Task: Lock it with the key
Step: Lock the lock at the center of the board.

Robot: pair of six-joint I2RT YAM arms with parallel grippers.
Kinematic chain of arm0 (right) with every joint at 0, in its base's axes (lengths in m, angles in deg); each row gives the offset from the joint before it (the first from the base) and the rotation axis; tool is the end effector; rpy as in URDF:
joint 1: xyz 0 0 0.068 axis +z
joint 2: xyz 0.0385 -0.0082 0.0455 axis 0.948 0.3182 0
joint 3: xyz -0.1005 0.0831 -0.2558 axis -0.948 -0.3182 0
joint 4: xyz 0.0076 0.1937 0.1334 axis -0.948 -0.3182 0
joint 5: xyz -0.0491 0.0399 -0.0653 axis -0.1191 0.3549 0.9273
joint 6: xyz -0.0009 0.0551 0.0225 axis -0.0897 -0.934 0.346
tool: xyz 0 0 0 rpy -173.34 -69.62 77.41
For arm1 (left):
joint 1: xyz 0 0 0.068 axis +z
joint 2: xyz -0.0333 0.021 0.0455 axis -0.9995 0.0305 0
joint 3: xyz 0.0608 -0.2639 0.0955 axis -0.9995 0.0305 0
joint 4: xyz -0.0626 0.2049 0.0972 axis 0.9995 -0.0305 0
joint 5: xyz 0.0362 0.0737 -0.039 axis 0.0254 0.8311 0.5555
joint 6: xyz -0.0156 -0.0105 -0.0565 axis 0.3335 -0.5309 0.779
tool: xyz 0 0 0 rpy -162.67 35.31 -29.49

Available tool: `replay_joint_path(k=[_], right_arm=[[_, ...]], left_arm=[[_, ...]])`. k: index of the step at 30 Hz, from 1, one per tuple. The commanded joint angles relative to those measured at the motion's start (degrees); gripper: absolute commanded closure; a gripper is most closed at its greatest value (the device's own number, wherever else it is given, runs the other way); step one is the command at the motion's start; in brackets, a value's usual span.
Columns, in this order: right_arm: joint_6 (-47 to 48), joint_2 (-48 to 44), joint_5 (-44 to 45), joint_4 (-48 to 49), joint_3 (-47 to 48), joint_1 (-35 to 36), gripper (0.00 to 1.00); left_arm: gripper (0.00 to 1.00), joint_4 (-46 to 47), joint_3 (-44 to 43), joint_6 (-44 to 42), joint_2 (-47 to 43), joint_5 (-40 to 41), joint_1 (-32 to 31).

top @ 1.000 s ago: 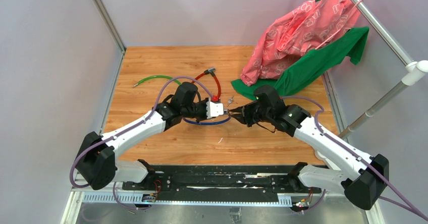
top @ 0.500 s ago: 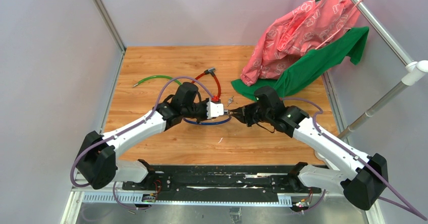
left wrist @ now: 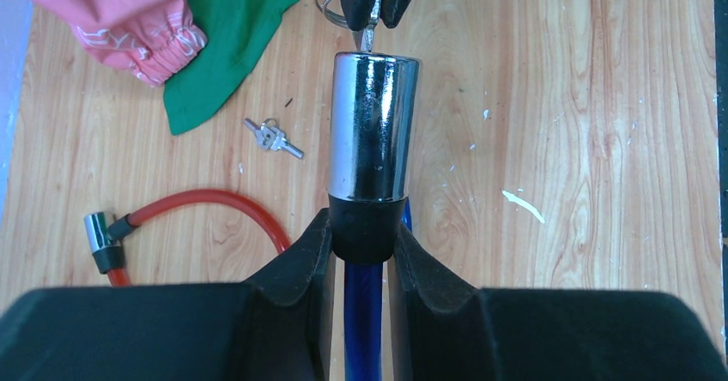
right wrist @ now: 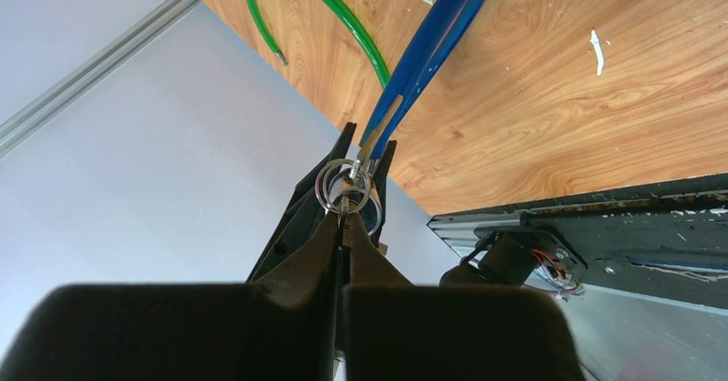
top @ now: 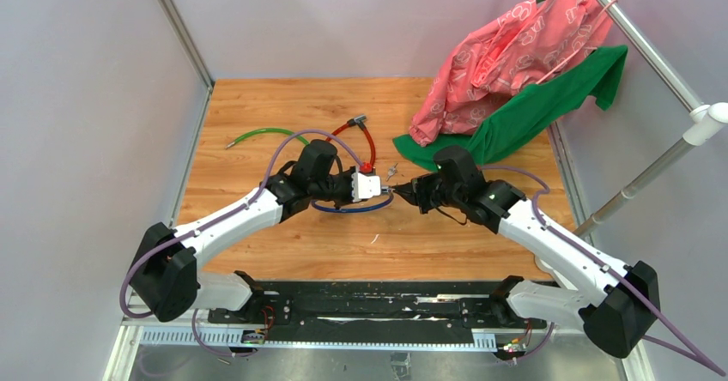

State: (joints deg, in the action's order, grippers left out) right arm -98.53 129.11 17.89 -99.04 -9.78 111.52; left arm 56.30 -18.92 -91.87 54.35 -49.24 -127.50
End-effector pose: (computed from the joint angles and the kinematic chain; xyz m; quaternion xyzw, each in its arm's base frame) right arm 0.1590 0.1384 0.3105 0.4937 0.7408 0.4477 0.0837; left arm 0.1866 -0.1796 0.2786 0.6440 0.5822 -0.2123 0.4486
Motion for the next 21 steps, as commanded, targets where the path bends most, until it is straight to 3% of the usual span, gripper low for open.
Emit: replay_joint_path(k=[1, 10, 21], right_arm=[[2.74, 0.62, 2.30, -1.23, -1.36, -1.48, 1.00], [30.06, 1.86, 6.92, -0.24, 0.49, -4.33, 1.00], [45.58, 1.13, -1.93, 12.01, -4.59, -4.14, 1.00]], left_arm=[[1.00, -2.83, 0.08, 0.38, 0.63, 0.19, -0.02], [1.00, -3.58, -0.34, 1.35, 0.73, -2.54, 0.04], [1.00, -5.00, -2.28, 4.03, 2.26, -4.56, 1.65]])
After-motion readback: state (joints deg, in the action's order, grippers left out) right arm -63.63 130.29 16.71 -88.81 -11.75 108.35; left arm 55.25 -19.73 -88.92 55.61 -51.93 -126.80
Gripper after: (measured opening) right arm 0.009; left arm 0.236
